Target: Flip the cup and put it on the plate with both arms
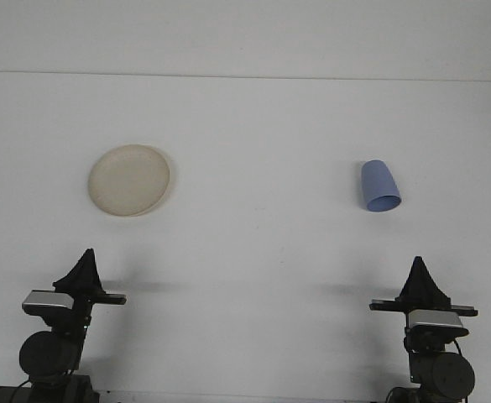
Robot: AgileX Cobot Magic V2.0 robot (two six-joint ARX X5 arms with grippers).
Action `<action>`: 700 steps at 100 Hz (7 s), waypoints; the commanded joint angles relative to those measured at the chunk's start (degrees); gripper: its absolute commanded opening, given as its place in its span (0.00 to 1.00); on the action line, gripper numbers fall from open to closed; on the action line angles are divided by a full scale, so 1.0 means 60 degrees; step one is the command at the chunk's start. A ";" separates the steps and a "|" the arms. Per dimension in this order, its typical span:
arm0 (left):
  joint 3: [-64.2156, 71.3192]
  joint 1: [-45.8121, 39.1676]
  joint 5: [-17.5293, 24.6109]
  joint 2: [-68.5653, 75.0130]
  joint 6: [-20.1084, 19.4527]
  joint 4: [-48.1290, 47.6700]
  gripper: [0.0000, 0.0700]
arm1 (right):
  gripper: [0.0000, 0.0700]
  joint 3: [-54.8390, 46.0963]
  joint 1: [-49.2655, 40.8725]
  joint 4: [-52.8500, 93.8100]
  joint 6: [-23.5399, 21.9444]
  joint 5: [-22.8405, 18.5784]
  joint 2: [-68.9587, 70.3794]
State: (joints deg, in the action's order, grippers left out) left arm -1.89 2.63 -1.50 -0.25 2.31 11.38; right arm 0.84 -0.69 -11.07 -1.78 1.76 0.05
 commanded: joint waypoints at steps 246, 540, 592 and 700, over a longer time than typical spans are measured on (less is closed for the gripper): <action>0.0182 -0.0018 0.0025 0.0011 -0.0022 0.0113 0.02 | 0.70 0.8011 -0.0018 0.9078 -0.0029 -0.0120 0.5854; 0.0182 -0.0018 0.0025 0.0011 -0.0025 0.0113 0.02 | 0.00 0.7111 0.0863 0.1264 0.0463 -0.1916 1.2105; 0.0182 -0.0018 0.0025 0.0011 -0.0022 0.0113 0.02 | 0.00 1.0990 -0.3045 1.1617 -0.1745 -0.1144 0.9814; 0.0182 -0.0018 0.0025 0.0011 -0.0025 0.0113 0.02 | 0.04 1.4251 -0.7847 1.3376 -0.1734 -0.0266 1.6608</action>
State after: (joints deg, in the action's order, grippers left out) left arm -1.89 2.63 -1.50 -0.25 2.31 11.38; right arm 84.95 -47.07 69.23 -13.28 0.08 98.04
